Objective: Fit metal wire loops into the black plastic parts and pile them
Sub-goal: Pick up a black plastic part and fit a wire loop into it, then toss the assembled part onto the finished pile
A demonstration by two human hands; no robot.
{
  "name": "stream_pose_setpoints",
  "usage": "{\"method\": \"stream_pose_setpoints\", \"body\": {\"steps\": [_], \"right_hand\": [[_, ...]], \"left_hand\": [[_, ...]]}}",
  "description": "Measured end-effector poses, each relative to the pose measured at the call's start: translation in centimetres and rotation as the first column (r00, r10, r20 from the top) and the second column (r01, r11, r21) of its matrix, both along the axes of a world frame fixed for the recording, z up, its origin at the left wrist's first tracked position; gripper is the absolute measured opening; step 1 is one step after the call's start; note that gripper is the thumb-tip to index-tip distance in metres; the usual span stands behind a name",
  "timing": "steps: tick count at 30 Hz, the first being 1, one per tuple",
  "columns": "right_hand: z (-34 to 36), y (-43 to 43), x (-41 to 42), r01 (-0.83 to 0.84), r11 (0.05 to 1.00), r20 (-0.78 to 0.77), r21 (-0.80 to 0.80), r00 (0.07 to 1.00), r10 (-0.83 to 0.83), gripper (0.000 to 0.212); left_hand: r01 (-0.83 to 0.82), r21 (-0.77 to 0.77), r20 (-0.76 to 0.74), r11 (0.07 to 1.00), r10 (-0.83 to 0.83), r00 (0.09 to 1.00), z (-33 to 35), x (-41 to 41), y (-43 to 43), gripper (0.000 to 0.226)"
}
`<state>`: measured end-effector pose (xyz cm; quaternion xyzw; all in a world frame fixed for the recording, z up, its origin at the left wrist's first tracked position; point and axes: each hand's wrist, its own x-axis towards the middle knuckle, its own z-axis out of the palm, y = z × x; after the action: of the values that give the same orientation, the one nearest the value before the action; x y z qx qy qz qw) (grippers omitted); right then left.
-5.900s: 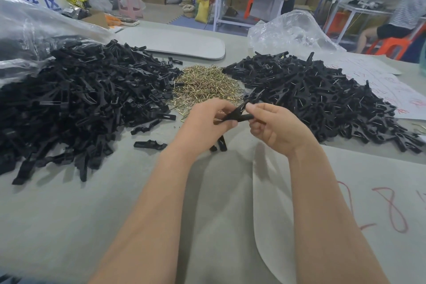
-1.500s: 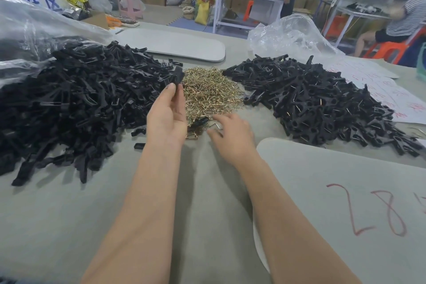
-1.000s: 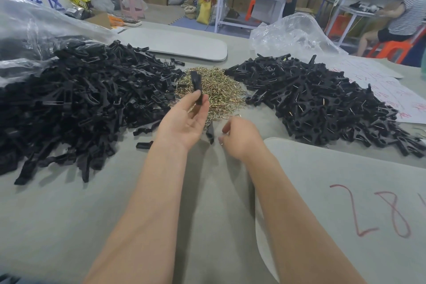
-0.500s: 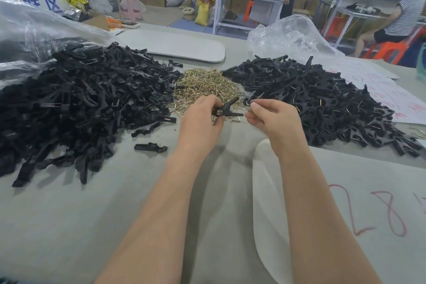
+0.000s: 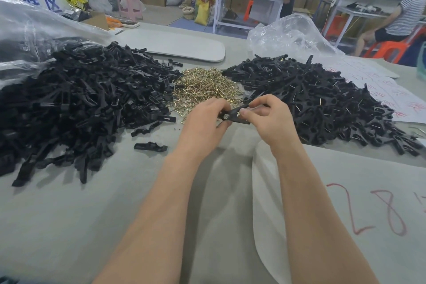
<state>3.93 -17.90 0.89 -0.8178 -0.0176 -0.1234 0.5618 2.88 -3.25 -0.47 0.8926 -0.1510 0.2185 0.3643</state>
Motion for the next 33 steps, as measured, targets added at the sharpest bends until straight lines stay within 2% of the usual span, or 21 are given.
{"method": "stream_pose_setpoints", "body": {"steps": [2,4,6,8,10,15,18,25,33], "right_hand": [[0.1,-0.3,0.1,-0.039,0.998,-0.066,0.040,0.997,0.042,0.019],[0.2,-1.1,0.0,-0.126,0.960,-0.208,0.252,0.961,0.180,0.016],[0.2,-1.7,-0.3,-0.202,0.807,-0.297,0.554,0.858,0.419,0.026],[0.0,-1.9,-0.6,-0.257,0.695,-0.326,0.672,0.740,0.588,0.050],[-0.2,-1.6,-0.7,-0.329,0.639,-0.313,0.695,0.662,0.681,0.061],[-0.6,-0.7,-0.6,-0.341,0.556,-0.199,0.758,0.690,0.695,0.050],[-0.9,-0.5,-0.5,-0.361,0.516,-0.162,0.777,0.678,0.717,0.050],[-1.1,-0.6,-0.4,-0.347,0.552,-0.127,0.758,0.751,0.648,0.039],[-1.1,-0.2,-0.1,-0.335,0.627,-0.190,0.704,0.762,0.620,0.034]], "left_hand": [[0.030,-0.026,-0.029,0.999,-0.030,0.999,0.2,-0.2,0.3,0.018],[0.070,-0.120,-0.086,0.990,-0.081,0.993,0.6,-0.5,0.6,0.017],[0.109,-0.244,-0.149,0.964,-0.148,0.978,1.1,-0.8,0.7,0.019],[0.162,-0.340,-0.173,0.926,-0.231,0.957,1.5,-1.2,0.5,0.025],[0.211,-0.366,-0.145,0.906,-0.280,0.949,1.8,-1.4,0.3,0.030],[0.186,-0.164,-0.026,0.969,-0.193,0.981,2.2,-1.3,0.5,0.022],[0.234,-0.166,0.009,0.958,-0.235,0.972,2.2,-1.3,0.4,0.021],[0.290,-0.280,-0.141,0.915,-0.338,0.931,1.9,-1.3,0.3,0.032],[0.259,-0.299,-0.148,0.919,-0.312,0.938,1.7,-1.1,0.2,0.026]]}}
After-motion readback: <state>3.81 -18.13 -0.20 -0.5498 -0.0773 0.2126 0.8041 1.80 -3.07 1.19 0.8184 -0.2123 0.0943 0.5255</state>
